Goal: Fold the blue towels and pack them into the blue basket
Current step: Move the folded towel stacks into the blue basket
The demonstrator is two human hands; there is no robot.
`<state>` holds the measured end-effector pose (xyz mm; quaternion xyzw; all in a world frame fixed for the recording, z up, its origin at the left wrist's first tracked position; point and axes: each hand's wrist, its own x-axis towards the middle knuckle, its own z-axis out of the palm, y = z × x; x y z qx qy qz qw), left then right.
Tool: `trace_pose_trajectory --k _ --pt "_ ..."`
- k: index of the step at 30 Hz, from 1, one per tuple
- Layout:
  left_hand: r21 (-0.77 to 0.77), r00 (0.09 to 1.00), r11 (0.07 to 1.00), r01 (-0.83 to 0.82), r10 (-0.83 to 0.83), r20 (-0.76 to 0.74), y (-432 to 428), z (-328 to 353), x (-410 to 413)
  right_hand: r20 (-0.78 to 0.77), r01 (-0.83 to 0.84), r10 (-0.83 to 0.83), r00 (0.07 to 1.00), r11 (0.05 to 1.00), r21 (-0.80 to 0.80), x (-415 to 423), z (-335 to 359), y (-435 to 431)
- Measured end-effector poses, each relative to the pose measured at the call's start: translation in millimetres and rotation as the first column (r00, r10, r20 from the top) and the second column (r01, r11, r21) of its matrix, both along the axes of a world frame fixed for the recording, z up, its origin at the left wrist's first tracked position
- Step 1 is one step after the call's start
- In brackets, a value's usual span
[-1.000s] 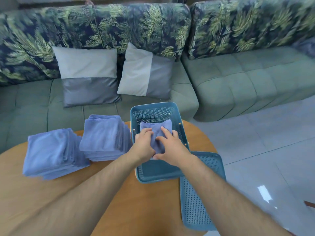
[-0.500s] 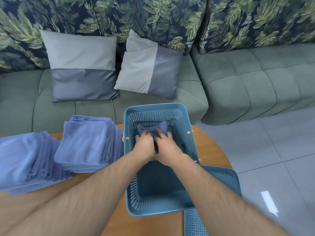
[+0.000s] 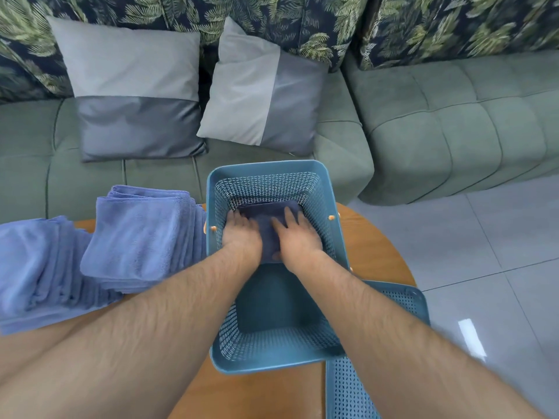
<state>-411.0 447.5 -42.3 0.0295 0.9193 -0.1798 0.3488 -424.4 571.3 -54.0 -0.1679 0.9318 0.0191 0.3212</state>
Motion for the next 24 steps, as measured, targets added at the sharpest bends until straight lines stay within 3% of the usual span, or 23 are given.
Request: trace_pose_trajectory --k 3,8,11,13,15,19,21,24 --pt "-0.034 0.998 0.999 0.033 -0.031 0.048 3 -1 -2 0.146 0.059 -0.066 0.987 0.997 0.050 -4 -11 -1" --pt "-0.057 0.994 0.998 0.001 0.006 0.105 7 3 -9 0.076 0.008 -0.017 0.997 0.994 0.111 -2 -14 -7" --pt "-0.021 0.989 0.993 0.115 -0.112 0.099 11 25 -10 0.047 0.009 -0.013 0.999 0.998 0.068 3 8 -5" --pt "0.065 0.983 0.981 0.185 -0.186 0.000 10 47 -1 -0.043 0.009 -0.009 0.999 1.000 -0.013 16 31 -4" --pt "0.151 0.960 0.960 0.235 -0.204 -0.193 1 68 15 -0.214 -0.019 -0.005 0.977 0.994 -0.110 34 55 -5" --pt "0.280 0.803 0.907 0.314 -0.096 -0.588 -40 92 57 -0.413 -0.051 -0.093 0.906 0.945 -0.324 59 96 -24" --pt "0.380 0.744 0.877 0.294 0.039 -0.667 -61 98 74 -0.454 -0.076 -0.133 0.881 0.907 -0.413 67 111 -44" --pt "0.513 0.705 0.834 0.203 0.239 -0.668 -95 111 93 -0.468 -0.134 -0.136 0.873 0.857 -0.498 82 122 -85"
